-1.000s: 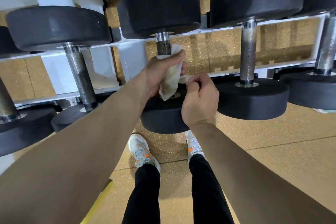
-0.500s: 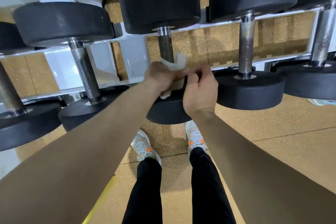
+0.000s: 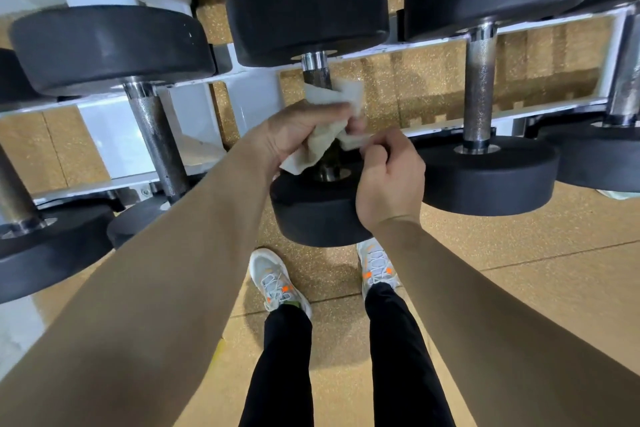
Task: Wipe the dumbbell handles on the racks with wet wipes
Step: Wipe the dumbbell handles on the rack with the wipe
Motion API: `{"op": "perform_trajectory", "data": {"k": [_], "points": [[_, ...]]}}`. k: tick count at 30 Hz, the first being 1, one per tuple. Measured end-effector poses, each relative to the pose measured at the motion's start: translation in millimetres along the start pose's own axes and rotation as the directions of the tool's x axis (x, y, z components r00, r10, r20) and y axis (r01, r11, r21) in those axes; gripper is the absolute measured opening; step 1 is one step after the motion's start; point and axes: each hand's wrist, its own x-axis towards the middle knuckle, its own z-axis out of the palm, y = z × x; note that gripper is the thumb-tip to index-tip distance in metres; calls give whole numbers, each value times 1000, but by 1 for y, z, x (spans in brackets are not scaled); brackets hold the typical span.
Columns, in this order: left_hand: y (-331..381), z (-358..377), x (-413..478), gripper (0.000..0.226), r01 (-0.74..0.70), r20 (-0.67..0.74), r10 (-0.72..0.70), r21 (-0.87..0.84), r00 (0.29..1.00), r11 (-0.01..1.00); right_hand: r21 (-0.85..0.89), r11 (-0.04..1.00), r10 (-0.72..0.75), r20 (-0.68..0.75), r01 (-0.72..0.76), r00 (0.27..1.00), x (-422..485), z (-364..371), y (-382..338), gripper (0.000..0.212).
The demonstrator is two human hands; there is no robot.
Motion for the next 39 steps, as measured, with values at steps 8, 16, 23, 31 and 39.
{"op": "perform_trajectory", "data": {"k": [8,16,23,31,39], "points": [[-16,13,-1,38,256,-428,-111,297,897,920,-4,1000,-6,-10,6,1000,1,1,0,19],[-3,47,27,19,94,-805,-97,-51,586,994,-6,1000,-27,-27,27,999,1,3,4,20],[17,8,8,24,-88,-308,130,146,942,985,-3,999,-48,-10,48,999,2,2,5,25],[-21,-8,-6,24,58,-37,-46,453,998,890,-21,999,-49,6,49,999,2,0,2,22],[-32,-12,-11,42,30,-90,10,433,996,901,-19,999,-33,10,33,999,2,0,2,21]]}}
